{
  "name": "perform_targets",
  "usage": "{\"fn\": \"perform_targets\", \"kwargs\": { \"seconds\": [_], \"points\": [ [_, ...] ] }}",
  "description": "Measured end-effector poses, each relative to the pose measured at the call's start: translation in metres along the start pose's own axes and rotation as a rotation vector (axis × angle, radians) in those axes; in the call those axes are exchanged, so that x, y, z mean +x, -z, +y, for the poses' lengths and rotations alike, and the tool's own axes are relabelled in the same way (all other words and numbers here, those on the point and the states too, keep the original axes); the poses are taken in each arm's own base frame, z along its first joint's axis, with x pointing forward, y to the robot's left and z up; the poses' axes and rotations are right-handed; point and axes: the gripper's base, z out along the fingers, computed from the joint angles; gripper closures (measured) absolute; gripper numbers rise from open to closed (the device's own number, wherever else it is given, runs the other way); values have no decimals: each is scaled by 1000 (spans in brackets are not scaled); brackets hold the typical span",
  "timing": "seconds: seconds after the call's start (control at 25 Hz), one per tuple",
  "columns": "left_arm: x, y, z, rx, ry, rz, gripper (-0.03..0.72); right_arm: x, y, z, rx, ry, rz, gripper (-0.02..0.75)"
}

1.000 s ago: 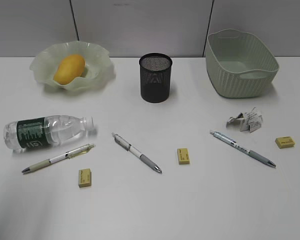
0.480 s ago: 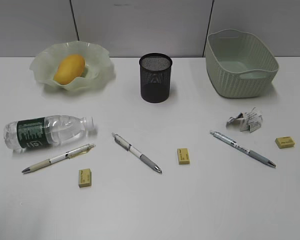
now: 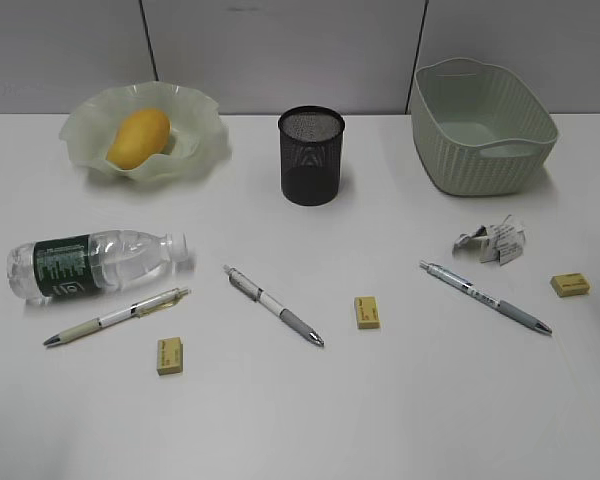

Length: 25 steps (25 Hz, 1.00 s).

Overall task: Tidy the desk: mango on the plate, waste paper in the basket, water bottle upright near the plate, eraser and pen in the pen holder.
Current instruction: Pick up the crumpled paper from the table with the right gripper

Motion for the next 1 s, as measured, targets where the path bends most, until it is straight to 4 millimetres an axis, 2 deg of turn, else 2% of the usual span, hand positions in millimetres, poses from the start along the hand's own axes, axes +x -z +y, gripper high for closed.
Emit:
{"fn": "perform_targets", "kwargs": {
  "seconds": [0.4, 0.64, 0.8, 1.0],
  "points": [
    [0, 0, 0, -2, -1, -4, 200, -21, -51, 12, -49, -111, 114, 312],
    [0, 0, 0, -2, -1, -4, 200, -23, -90, 47, -30, -129, 197, 312],
    [0, 0, 0, -2, -1, -5, 200, -24, -117, 58, 9, -174, 222, 309],
    [-1, 0, 0, -2, -1, -6, 201, -23, -146, 61, 23, -252, 213, 198]
  ]
}}
